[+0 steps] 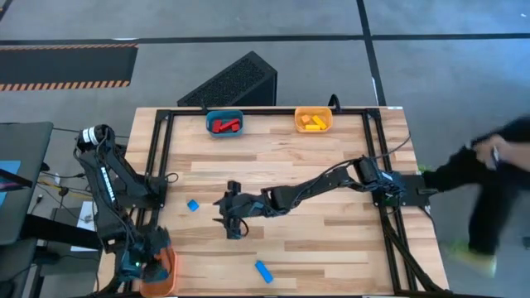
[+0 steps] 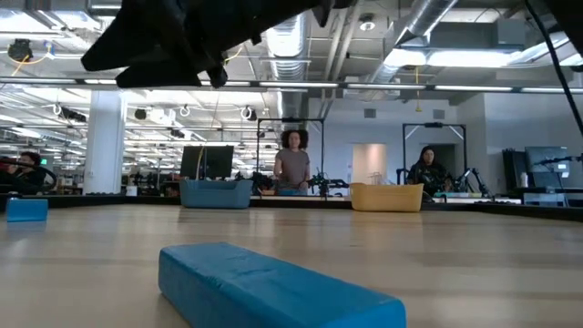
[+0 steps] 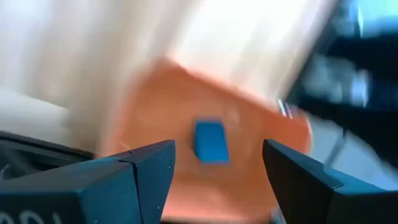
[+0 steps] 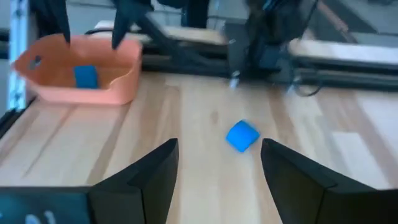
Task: Sort & place blocks by color
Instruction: Put the top blue block into the orange bin
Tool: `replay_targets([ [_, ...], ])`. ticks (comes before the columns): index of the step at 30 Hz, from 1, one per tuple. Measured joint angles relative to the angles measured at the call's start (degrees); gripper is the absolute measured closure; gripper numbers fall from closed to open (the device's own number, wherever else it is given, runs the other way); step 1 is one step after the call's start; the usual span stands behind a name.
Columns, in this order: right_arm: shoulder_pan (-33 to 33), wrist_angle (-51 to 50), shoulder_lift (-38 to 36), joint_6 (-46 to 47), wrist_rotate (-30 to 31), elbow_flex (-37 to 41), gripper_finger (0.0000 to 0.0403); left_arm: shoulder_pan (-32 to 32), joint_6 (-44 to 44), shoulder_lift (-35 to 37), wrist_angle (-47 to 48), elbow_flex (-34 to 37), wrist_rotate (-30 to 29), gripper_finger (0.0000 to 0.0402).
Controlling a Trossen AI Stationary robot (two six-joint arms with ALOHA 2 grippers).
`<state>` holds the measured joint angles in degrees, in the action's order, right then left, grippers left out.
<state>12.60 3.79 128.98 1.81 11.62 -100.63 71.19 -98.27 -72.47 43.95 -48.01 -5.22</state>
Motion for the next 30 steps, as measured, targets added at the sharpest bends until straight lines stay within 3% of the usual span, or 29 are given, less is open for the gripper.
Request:
replay_targets([
  [4, -2.04, -2.66, 0.81, 1.05, 0.09, 0.12, 0.0152, -1.60, -9.26, 2.90, 7.60, 0.00, -8.74, 0.0175],
  [8, -3.08, -5.00, 0.05, 8.13, 0.23, -2.16, 0.0152, -3.72, -12.24, 5.75, 13.78, 0.00, -14.55, 0.0176],
  [16, -3.74, -0.35, 4.12, 9.29, -3.34, -3.01, 0.0152, -11.98, -0.83, 9.03, 22.44, 0.00, -25.29, 0.0176],
  [20, -3.76, 3.55, 6.29, 8.84, -4.00, -3.22, 0.0152, -19.82, 7.44, 12.19, 22.63, 0.00, -26.61, 0.0176],
  [24, -3.74, 4.32, 8.37, 8.86, -4.05, -3.07, 0.0152, -25.58, 9.99, 15.55, 22.11, 0.00, -27.44, 0.0176],
  [30, -4.38, 6.28, 8.17, 15.78, -4.45, -3.92, 0.0152, -26.82, 7.25, 17.16, 22.21, 0.05, -28.15, 0.0176],
])
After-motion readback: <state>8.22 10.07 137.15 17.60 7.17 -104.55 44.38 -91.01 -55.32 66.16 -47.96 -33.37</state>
